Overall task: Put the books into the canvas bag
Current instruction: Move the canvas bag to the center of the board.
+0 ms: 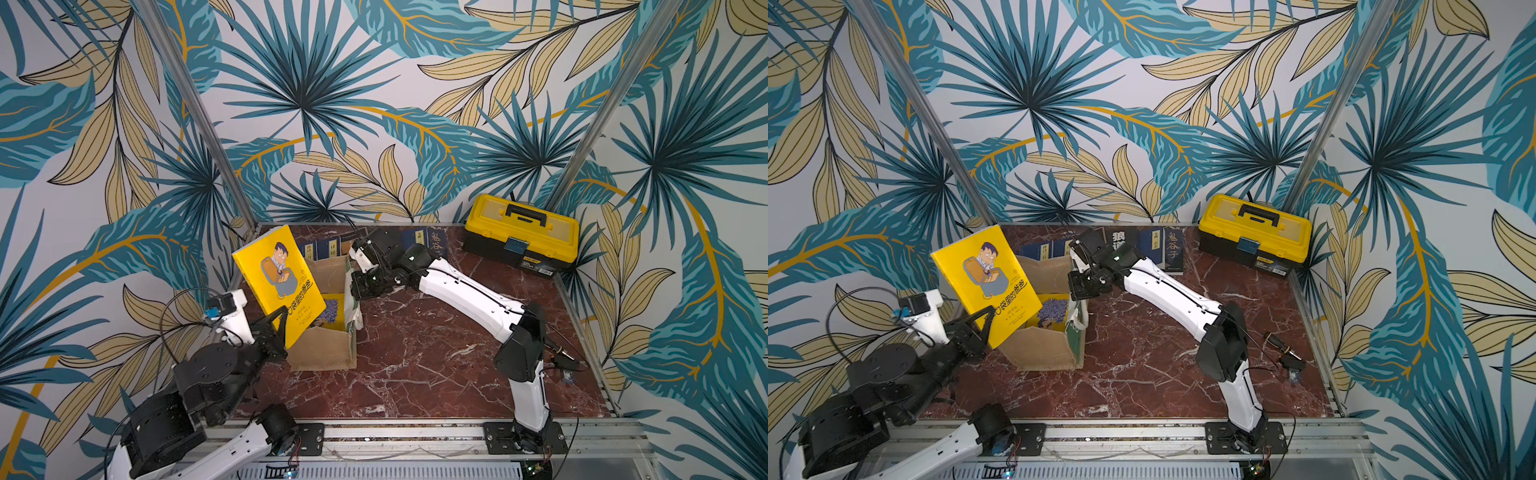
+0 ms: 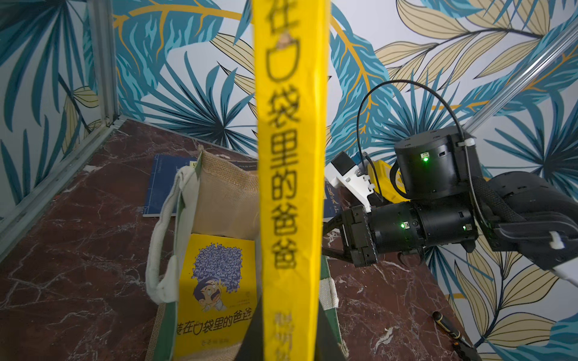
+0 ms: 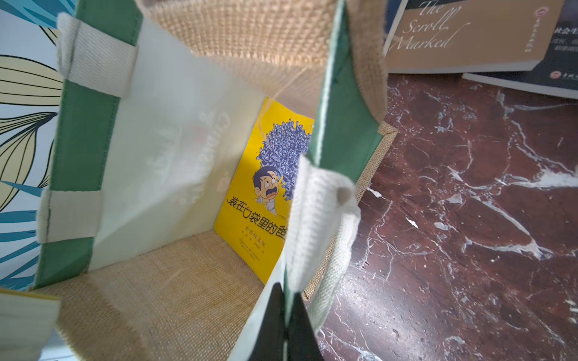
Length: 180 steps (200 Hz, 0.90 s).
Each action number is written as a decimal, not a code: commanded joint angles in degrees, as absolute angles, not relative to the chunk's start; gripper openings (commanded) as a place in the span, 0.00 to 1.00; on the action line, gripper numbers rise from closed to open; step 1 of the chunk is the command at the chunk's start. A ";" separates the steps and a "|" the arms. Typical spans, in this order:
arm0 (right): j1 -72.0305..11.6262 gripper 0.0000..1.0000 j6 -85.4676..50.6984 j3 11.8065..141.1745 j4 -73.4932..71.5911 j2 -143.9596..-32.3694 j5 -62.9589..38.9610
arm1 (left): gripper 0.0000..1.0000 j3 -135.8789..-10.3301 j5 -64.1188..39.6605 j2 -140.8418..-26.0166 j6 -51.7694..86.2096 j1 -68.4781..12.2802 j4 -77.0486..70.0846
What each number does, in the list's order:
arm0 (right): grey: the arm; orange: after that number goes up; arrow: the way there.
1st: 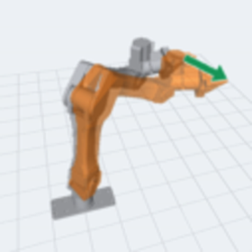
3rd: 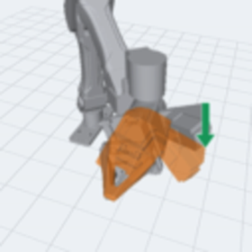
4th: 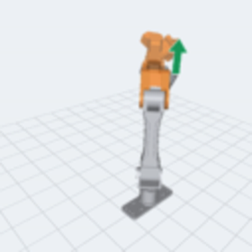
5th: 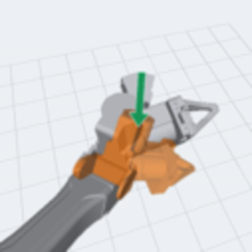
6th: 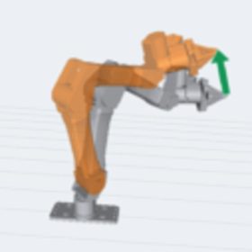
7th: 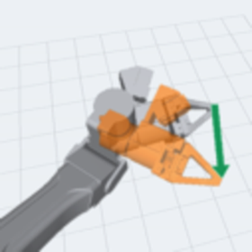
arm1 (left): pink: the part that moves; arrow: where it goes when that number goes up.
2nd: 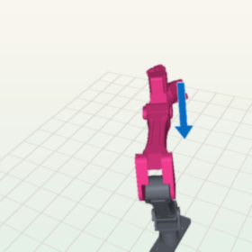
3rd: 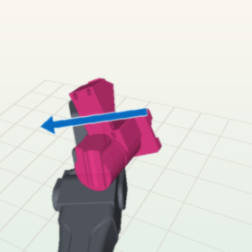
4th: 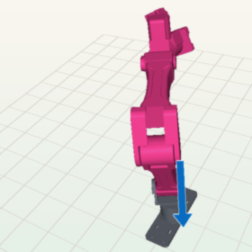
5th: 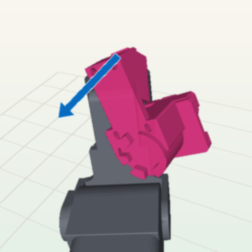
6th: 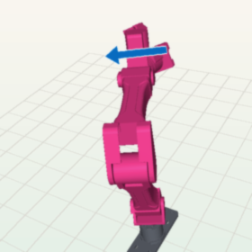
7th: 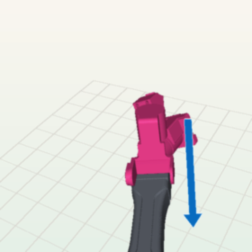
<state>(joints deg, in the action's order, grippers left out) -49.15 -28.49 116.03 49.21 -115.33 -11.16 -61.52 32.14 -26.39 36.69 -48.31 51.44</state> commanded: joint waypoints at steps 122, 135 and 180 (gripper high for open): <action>-23.59 0.00 -22.97 78.02 53.63 -76.05 -6.08 | 0.00 -81.80 3.70 -69.35 37.30 -49.01 25.71; -21.68 0.00 -21.23 78.66 55.60 -75.82 -5.55 | 0.00 -83.95 1.76 -73.28 37.76 -49.94 25.75; -17.58 0.00 -20.01 78.67 57.23 -75.76 -7.00 | 0.00 -90.12 -0.88 -81.80 39.46 -51.41 31.22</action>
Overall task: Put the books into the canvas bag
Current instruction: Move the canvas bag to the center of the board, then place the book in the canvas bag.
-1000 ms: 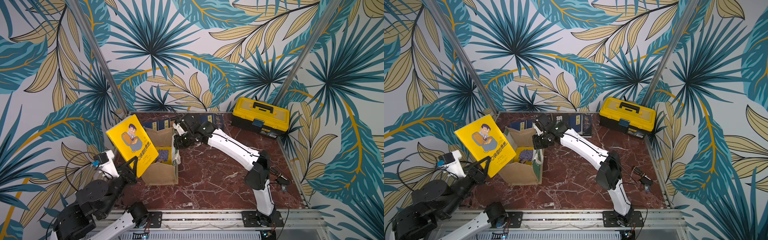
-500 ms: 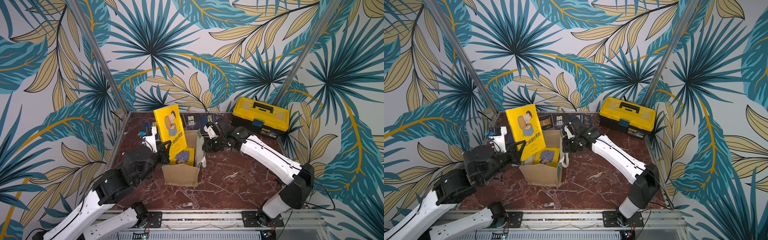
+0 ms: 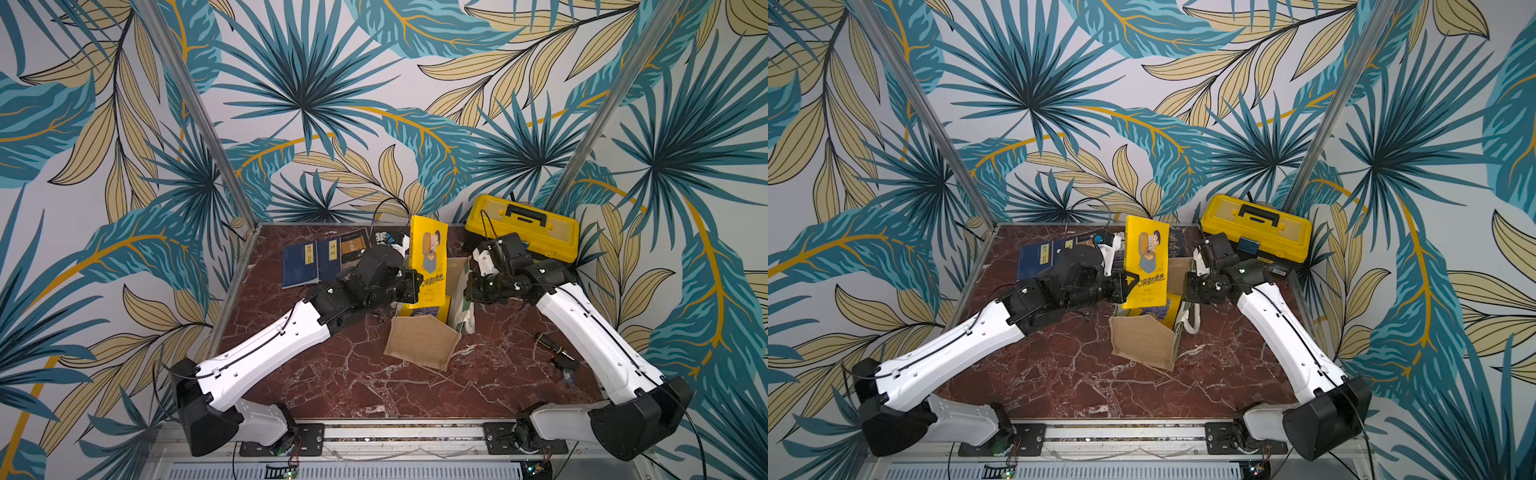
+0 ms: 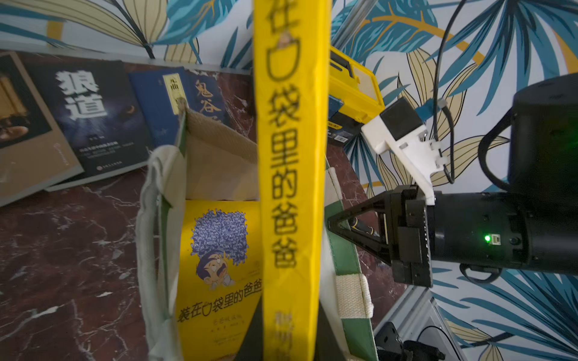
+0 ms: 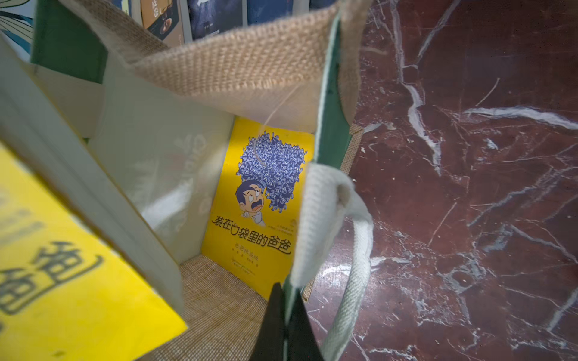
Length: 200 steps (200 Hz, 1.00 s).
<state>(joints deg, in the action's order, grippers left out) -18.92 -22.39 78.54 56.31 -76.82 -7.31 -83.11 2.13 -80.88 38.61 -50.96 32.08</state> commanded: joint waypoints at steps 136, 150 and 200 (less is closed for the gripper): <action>-12.04 0.00 -18.19 81.15 58.62 -77.74 -12.81 | 0.00 -93.69 -10.46 -91.76 41.96 -52.82 40.04; -12.04 0.00 -18.43 80.89 58.73 -78.12 -13.49 | 0.00 -93.44 -10.00 -91.98 42.26 -52.91 40.08; -12.04 0.00 -19.23 80.63 58.14 -78.66 -15.79 | 0.00 -93.83 -8.76 -96.33 44.25 -52.91 41.27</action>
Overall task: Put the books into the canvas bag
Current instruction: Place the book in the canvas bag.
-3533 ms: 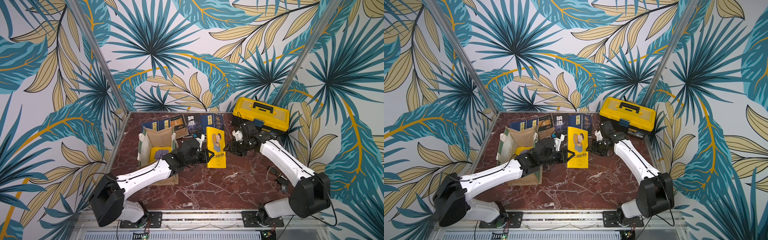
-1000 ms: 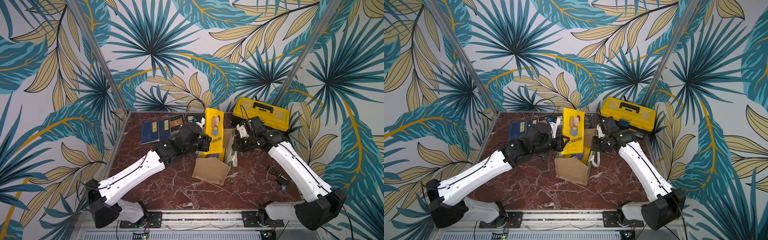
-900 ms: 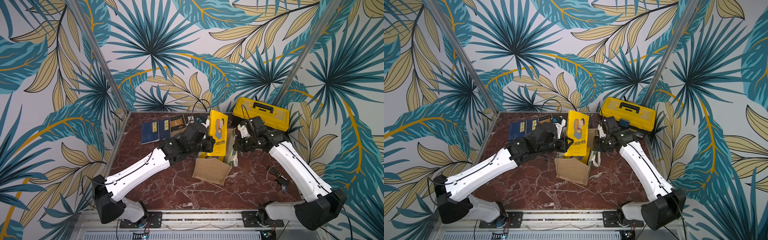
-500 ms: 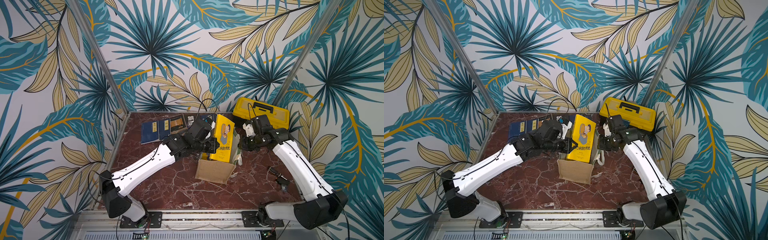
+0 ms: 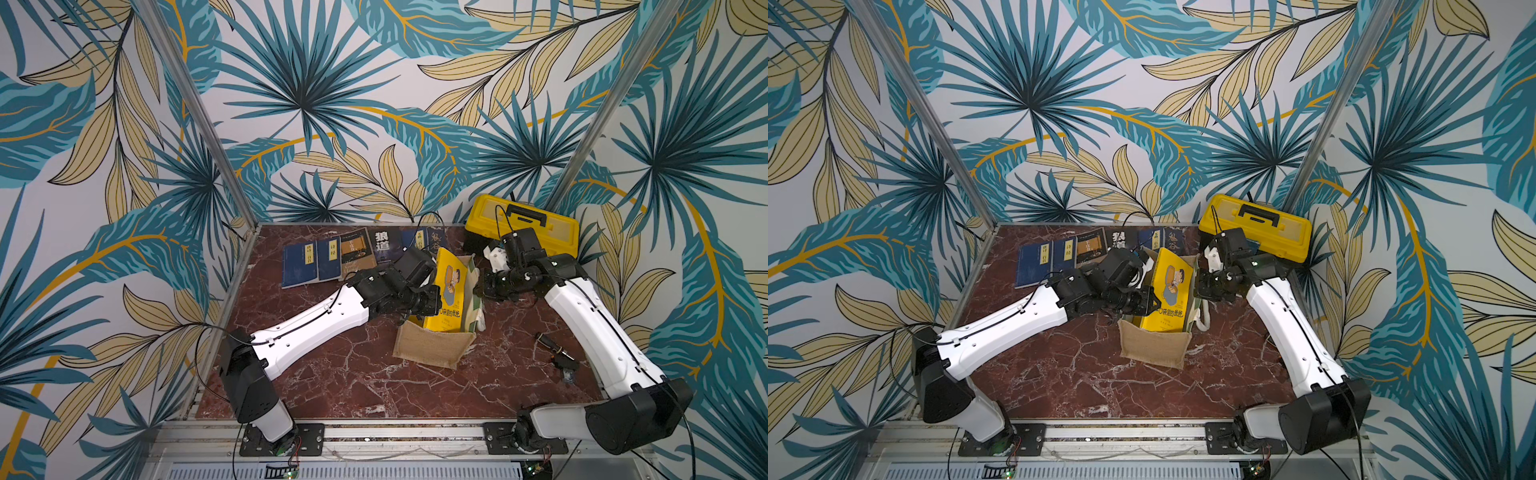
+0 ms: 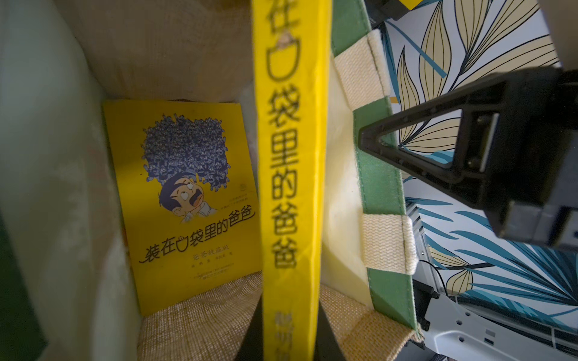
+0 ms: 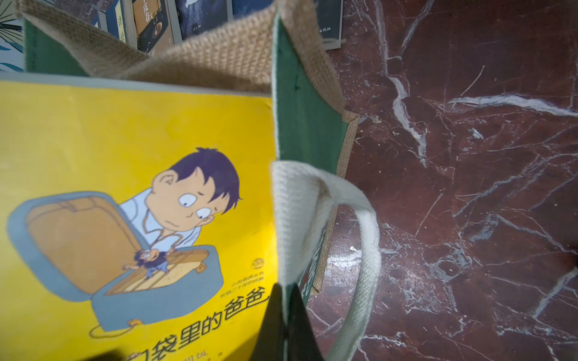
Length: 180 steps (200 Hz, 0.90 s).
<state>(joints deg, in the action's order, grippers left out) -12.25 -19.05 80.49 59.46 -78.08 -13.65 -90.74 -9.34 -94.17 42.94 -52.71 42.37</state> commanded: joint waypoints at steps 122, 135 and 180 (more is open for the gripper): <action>-11.95 0.01 -17.53 81.01 60.57 -78.54 -13.12 | 0.37 -96.24 0.98 -96.37 40.28 -52.43 45.82; -12.02 0.10 -17.79 81.59 61.08 -78.60 -12.68 | 0.39 -96.88 2.89 -94.00 39.03 -52.23 46.52; -12.38 0.24 -18.95 86.15 63.76 -77.85 -8.87 | 0.42 -94.83 11.80 -84.86 35.25 -50.07 47.73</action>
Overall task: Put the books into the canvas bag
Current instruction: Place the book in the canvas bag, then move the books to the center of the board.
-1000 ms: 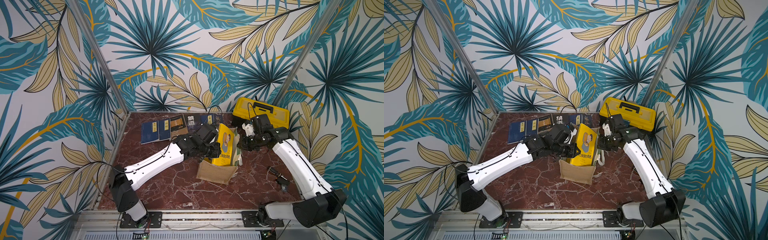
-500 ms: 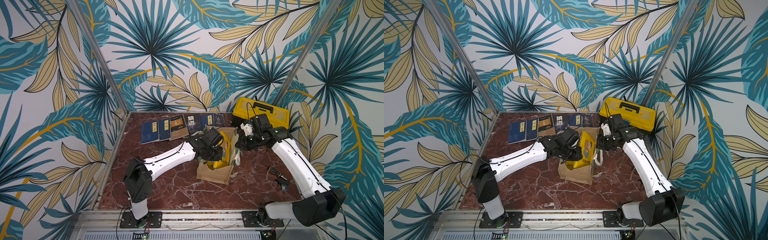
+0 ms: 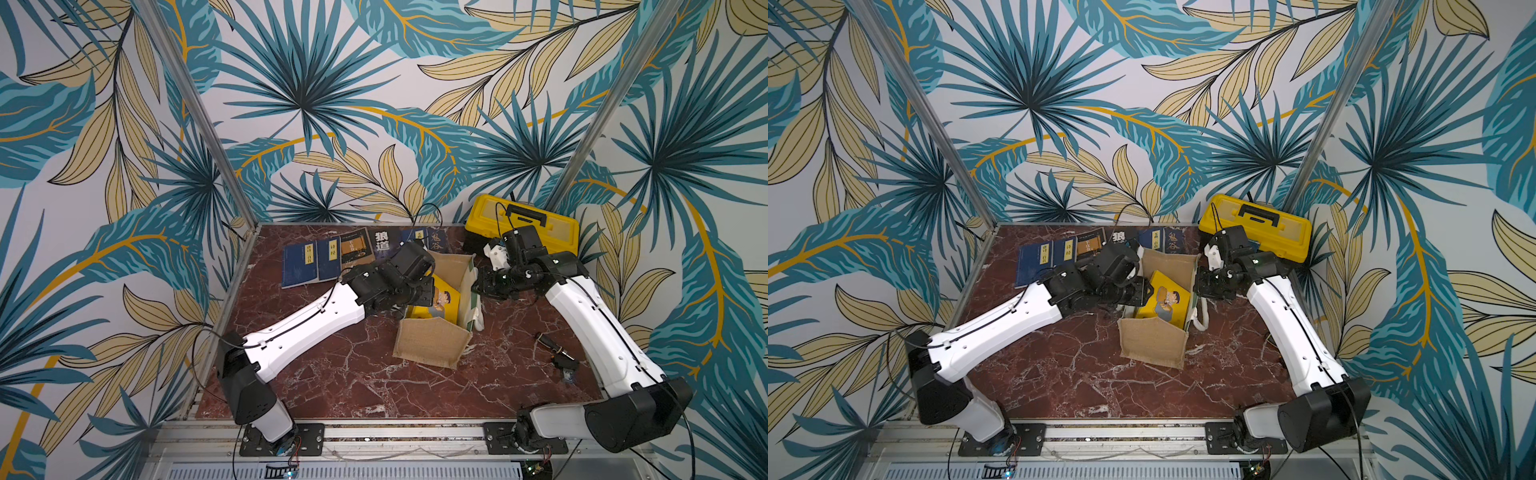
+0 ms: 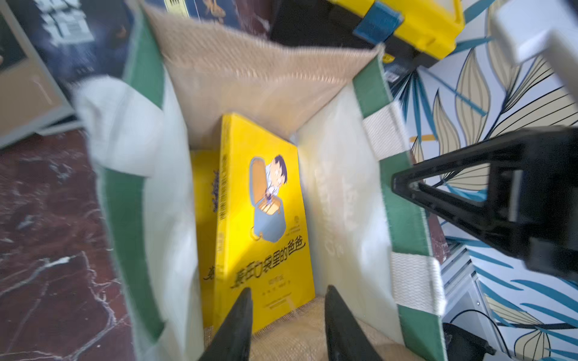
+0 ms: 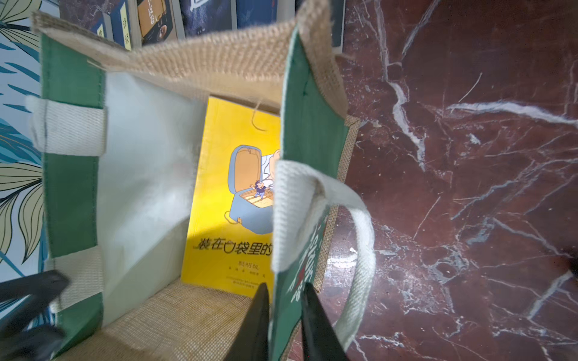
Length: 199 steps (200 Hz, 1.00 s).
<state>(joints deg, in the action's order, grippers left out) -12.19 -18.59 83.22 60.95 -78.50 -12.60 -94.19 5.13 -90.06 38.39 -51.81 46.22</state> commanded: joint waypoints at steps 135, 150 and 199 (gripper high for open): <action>-44.27 0.40 -19.07 133.41 66.99 -117.31 14.53 | 0.67 -81.47 -3.21 -81.83 29.04 -11.29 43.15; -44.56 0.40 -19.91 141.57 65.88 -124.79 12.02 | 0.68 -81.95 -6.03 -85.31 28.65 -6.70 40.91; -44.51 0.46 -22.12 146.07 50.11 -138.41 7.17 | 0.73 -92.52 -7.91 -101.35 26.63 3.82 39.02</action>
